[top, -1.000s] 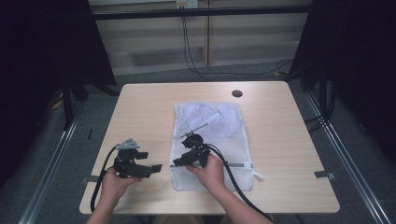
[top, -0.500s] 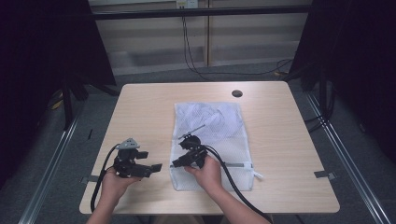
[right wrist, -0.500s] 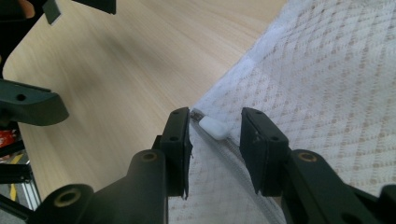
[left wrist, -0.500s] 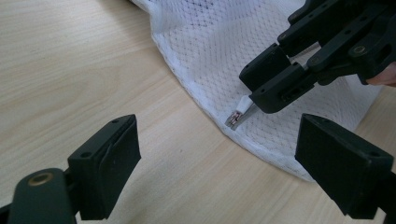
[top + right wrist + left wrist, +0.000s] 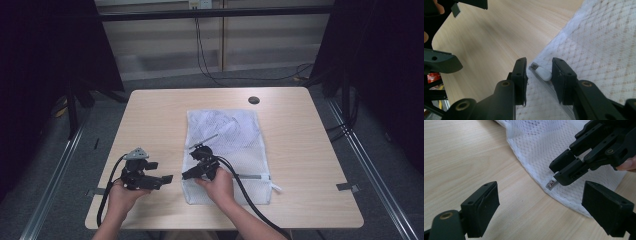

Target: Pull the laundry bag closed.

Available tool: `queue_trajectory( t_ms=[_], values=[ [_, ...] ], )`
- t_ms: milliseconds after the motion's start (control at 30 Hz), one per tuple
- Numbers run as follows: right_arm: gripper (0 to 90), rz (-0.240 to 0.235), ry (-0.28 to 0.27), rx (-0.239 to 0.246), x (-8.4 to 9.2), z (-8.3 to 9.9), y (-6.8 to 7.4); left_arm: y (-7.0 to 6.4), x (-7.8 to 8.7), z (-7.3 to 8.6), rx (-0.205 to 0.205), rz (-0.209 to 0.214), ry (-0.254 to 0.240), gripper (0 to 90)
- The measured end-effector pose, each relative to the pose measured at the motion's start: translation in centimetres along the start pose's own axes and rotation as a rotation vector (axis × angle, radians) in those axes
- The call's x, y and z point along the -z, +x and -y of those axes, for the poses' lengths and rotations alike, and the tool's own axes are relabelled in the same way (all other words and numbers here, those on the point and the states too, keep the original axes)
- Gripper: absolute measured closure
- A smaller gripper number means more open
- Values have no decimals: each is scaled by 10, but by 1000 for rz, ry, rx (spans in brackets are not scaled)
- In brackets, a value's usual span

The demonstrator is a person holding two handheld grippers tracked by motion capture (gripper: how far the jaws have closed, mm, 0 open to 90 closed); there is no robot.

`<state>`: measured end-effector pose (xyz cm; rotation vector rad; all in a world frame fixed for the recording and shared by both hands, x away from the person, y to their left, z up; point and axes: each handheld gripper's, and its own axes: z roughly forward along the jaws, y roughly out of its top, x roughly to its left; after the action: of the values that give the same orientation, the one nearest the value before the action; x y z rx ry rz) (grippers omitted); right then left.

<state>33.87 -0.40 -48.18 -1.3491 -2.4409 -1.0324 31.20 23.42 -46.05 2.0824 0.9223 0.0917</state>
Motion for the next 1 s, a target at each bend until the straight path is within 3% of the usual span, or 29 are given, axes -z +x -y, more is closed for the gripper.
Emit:
queue_trajectory(
  t_ms=[433,1000],
  values=[
    [729,-10,6,-25,-1,-1,2,-1,0,0,-3,-2,3,143],
    [814,3,23,-11,-9,-3,3,0,0,0,-4,-1,7,150]
  ],
)
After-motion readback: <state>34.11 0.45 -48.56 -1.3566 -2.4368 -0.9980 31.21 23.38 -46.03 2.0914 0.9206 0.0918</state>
